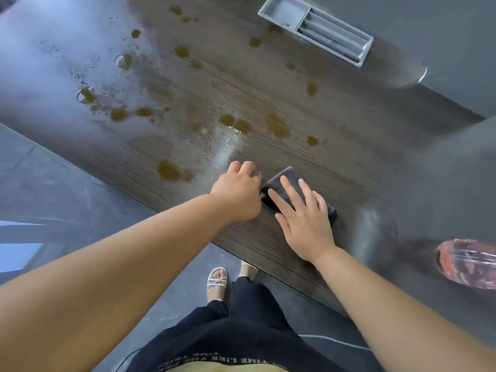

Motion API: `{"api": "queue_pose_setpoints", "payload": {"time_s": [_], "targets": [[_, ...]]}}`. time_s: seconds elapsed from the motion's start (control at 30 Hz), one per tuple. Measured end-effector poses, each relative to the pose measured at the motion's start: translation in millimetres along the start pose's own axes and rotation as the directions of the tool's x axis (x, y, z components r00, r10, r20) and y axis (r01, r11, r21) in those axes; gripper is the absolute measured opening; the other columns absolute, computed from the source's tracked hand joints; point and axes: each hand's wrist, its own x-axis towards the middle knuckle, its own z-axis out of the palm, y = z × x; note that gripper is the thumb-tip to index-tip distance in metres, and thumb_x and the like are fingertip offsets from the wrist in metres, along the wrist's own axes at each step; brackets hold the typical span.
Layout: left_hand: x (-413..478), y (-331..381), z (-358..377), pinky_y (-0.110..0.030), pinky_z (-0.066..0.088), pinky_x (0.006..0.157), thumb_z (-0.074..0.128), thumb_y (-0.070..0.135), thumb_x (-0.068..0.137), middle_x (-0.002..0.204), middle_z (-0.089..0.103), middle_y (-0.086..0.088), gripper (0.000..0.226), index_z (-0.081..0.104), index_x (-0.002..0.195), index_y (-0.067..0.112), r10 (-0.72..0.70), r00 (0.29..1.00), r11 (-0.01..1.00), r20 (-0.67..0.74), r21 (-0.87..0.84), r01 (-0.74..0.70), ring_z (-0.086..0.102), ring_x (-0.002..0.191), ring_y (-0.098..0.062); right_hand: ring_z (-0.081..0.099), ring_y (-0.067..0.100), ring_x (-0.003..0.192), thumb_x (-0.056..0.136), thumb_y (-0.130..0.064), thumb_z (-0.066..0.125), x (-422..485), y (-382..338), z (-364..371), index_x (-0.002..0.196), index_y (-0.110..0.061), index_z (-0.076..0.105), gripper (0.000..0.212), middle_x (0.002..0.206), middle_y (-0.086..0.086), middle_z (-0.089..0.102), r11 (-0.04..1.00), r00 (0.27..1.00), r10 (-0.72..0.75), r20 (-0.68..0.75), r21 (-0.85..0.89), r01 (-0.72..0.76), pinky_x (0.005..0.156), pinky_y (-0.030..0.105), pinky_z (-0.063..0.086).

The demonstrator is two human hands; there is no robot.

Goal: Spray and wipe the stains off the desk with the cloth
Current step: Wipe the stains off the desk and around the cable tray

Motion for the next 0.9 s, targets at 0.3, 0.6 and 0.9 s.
{"api": "queue_pose_setpoints", "payload": {"time_s": [0.3,0.6,0.9], "targets": [[24,7,0,-0.035,0.035,0.103,0.042,0.029,0.094,0.150,0.014,-0.004,0.061,0.018,0.149,0.016,-0.047,0.998,0.999,0.035,-0.004,0.047,0.018,0.133,-0.028,0.016,0.035,0.143,0.101,-0.037,0.034,57,39,-8,0.149,-0.033,0.026,0.049,0.160,0.001,0.013,0.729,0.738,0.673,0.053,0.120,-0.674,0.109,0.056,0.021],[32,10,-1,-0.039,0.042,0.096,0.043,0.030,0.089,0.136,0.025,-0.010,0.063,0.021,0.144,0.008,-0.048,0.991,0.992,0.126,0.124,0.033,0.029,0.113,-0.032,0.027,0.035,0.139,0.099,-0.037,0.033,47,99,-10,0.146,-0.032,0.031,0.047,0.156,0.003,0.026,0.959,0.959,0.282,0.016,0.026,-0.282,0.105,0.055,0.030],[35,11,-6,-0.039,0.043,0.097,0.042,0.036,0.090,0.138,0.023,-0.009,0.065,0.021,0.145,0.009,-0.045,0.987,0.988,0.154,0.150,0.022,0.027,0.117,-0.031,0.035,0.038,0.135,0.098,-0.037,0.034,34,56,-3,0.144,-0.030,0.036,0.047,0.154,0.005,0.032,0.996,0.996,-0.087,0.002,0.028,0.087,0.102,0.054,0.033]]}}
